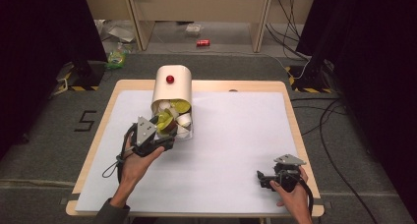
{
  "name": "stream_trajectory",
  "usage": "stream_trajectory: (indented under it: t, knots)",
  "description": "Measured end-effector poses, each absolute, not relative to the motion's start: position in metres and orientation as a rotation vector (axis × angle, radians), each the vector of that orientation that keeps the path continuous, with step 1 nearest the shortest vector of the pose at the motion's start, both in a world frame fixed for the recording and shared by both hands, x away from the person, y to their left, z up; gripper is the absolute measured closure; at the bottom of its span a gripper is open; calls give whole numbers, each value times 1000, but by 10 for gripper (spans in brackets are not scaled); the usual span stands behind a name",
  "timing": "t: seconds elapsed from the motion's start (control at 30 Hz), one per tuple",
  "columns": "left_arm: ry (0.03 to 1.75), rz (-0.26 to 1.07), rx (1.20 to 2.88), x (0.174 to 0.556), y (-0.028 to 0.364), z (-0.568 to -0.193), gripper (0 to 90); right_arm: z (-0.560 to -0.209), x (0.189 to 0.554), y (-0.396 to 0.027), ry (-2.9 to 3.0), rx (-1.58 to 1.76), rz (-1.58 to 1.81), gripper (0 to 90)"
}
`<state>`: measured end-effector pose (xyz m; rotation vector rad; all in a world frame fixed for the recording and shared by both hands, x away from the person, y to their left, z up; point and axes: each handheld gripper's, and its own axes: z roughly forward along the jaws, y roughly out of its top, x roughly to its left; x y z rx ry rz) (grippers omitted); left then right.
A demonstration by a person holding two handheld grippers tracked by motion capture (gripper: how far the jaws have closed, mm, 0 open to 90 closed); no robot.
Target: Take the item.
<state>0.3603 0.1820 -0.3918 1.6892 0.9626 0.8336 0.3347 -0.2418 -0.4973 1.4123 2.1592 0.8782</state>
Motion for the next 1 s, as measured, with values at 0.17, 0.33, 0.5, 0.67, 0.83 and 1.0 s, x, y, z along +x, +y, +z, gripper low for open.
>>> stream_trajectory:
  t: [0.17, 0.33, 0.5, 0.67, 0.83, 1.0]
  knots:
    - [966, 834, 1683, 361, 182, -391, 273, -497, 335, -242, 2160, 1412, 878, 8]
    - [963, 834, 1688, 362, 180, -391, 282, -497, 335, -242, 2159, 1412, 878, 8]
    - [961, 839, 1689, 362, 179, -390, 319, -497, 335, -242, 2160, 1412, 877, 8]
    - [965, 839, 1698, 363, 177, -391, 343, -497, 335, -242, 2160, 1413, 877, 7]
    - [980, 833, 1707, 367, 178, -392, 375, -497, 335, -242, 2159, 1411, 875, 7]
    - [985, 811, 1718, 372, 180, -395, 396, -497, 335, -242, 2160, 1411, 875, 7]
